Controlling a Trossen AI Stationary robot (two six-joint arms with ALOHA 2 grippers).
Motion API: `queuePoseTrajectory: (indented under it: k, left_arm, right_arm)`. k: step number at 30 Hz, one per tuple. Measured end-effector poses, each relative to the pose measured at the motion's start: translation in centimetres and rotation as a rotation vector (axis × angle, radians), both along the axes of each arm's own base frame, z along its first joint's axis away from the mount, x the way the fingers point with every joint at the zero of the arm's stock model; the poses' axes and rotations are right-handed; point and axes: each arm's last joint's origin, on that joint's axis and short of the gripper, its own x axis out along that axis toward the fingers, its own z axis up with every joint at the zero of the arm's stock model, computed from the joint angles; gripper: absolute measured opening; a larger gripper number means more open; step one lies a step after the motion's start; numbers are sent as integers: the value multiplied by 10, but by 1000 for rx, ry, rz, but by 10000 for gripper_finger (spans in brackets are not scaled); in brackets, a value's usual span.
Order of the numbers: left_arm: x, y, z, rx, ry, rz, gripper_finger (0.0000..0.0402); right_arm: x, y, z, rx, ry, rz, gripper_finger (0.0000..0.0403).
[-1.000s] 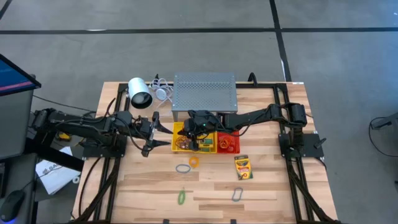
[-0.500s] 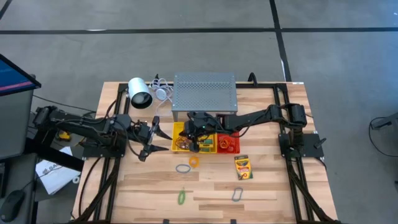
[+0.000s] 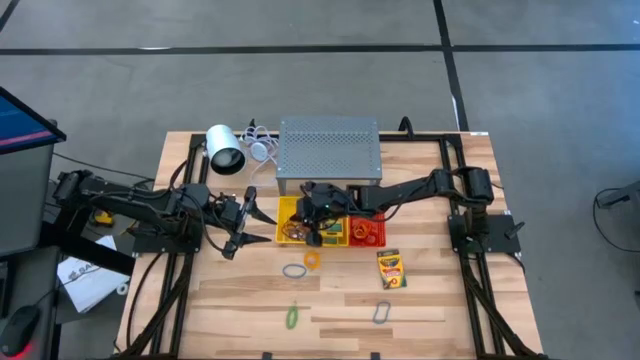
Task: Pick & Place Office Desk Supplies
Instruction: Put the red rubber band into the left yellow basket
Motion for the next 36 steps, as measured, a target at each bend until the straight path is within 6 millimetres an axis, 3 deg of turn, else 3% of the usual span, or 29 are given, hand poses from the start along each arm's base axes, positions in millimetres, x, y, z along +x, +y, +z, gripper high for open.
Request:
queuePoseTrajectory:
  k: [5,11,15,36]
  left_arm:
    - [0,0,0,0,-3,0,200]
    - [0,0,1,-4,-8,0,200]
    - [0,0,1,-7,-6,1,200]
    - [0,0,0,-3,-3,0,200]
  right_arm:
    - [5,3,-20,11,66,15,0]
    - [27,6,-41,24,106,37,0]
    - [37,6,-39,24,112,44,0]
    - [32,2,-44,34,205,31,3]
